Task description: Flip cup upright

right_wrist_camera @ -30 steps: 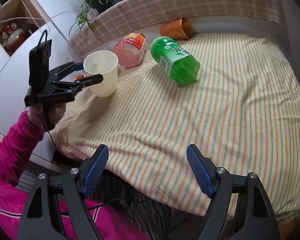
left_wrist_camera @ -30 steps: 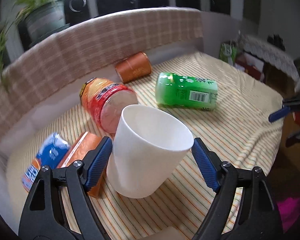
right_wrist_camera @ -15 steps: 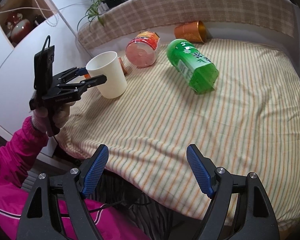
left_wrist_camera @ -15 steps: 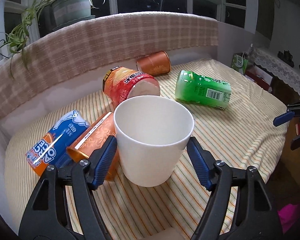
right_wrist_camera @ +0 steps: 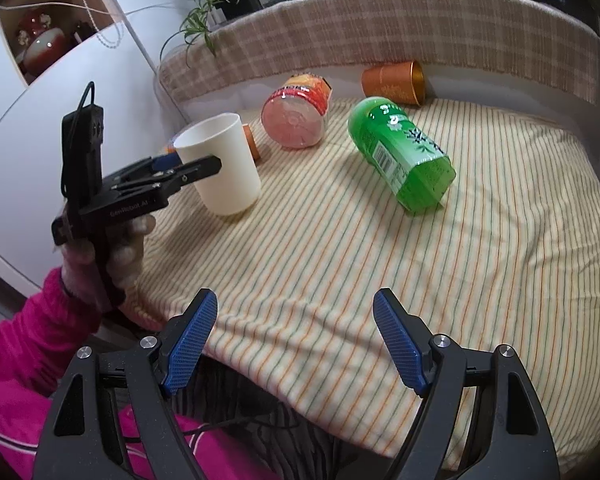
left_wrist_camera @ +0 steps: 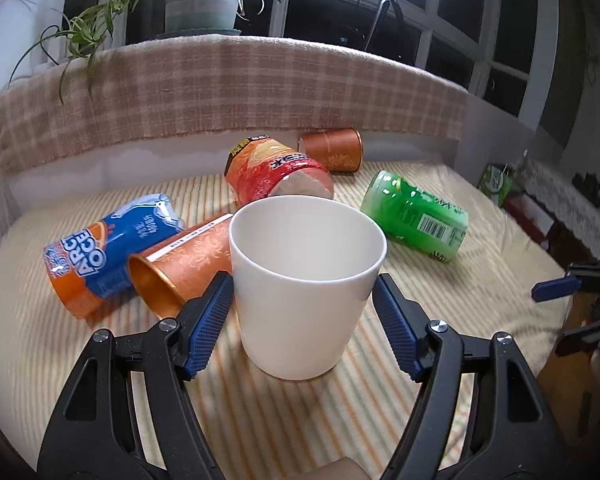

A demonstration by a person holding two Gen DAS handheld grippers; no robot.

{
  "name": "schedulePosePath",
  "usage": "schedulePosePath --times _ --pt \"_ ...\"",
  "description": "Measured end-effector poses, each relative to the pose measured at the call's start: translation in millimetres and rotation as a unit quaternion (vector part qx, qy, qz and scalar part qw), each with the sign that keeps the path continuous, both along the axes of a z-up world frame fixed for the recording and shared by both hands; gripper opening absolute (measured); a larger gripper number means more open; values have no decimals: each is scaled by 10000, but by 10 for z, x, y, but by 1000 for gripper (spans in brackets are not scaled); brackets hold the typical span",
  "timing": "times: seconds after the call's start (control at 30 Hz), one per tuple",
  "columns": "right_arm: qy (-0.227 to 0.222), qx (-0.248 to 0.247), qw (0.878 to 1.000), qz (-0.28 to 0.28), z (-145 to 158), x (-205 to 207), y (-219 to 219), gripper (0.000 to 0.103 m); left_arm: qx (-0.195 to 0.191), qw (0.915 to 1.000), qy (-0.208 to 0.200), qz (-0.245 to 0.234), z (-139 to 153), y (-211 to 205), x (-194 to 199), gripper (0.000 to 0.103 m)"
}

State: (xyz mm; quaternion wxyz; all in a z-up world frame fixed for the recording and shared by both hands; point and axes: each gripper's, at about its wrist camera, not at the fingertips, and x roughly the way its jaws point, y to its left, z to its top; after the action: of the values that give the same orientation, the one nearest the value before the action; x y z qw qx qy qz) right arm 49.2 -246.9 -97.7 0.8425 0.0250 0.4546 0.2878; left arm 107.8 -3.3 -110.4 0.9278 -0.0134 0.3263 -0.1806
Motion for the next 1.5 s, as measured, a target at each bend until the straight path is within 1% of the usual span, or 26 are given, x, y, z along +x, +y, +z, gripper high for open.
schedulePosePath --times 0.17,0.33,0.53,0.6,0.8,0.83,0.9,0.97,1.1,1.13,1.27,1.4,1.5 --pt "-167 1 9996 -237 37 4 12 80 -174 9998 -113 10 54 -147 41 74" --pt "-410 -33 9975 -579 87 0 -15 80 -181 9995 -253 -71 85 -366 112 74" --pt "-624 -90 9940 -897 123 -8 -54 80 -132 9998 -104 -120 -38 -551 234 74" --pt "-654 -90 9933 -946 127 -10 -56 80 -99 9998 -149 -116 -48 -567 223 74" --pt "-753 -139 9909 -1104 130 -14 -53 80 -92 9999 -47 -127 -53 -567 203 75" --pt "-767 -133 9905 -1135 131 -14 -55 80 -60 9999 -55 -126 -54 -555 195 76" --pt "-795 -130 9897 -1187 133 -14 -57 80 24 9999 -23 -113 -58 -552 172 82" --pt "-843 -135 9882 -1268 145 -15 -60 80 36 9999 0 -115 -51 -553 144 88" --pt "-955 -133 9853 -1410 179 -24 -64 80 41 10000 0 -68 -12 -458 74 98" --pt "-990 -137 9845 -1442 192 -26 -59 80 50 10000 -17 -45 1 -437 62 100" --pt "-1188 -233 9788 -1652 259 -52 -49 80 167 9997 -134 100 88 -348 -81 100" --pt "-1510 -386 9699 -1873 374 -97 -33 80 249 9977 -448 434 268 -220 -297 100" --pt "-1699 -501 9637 -1996 449 -114 -4 80 268 9942 -726 748 438 -116 -505 100"
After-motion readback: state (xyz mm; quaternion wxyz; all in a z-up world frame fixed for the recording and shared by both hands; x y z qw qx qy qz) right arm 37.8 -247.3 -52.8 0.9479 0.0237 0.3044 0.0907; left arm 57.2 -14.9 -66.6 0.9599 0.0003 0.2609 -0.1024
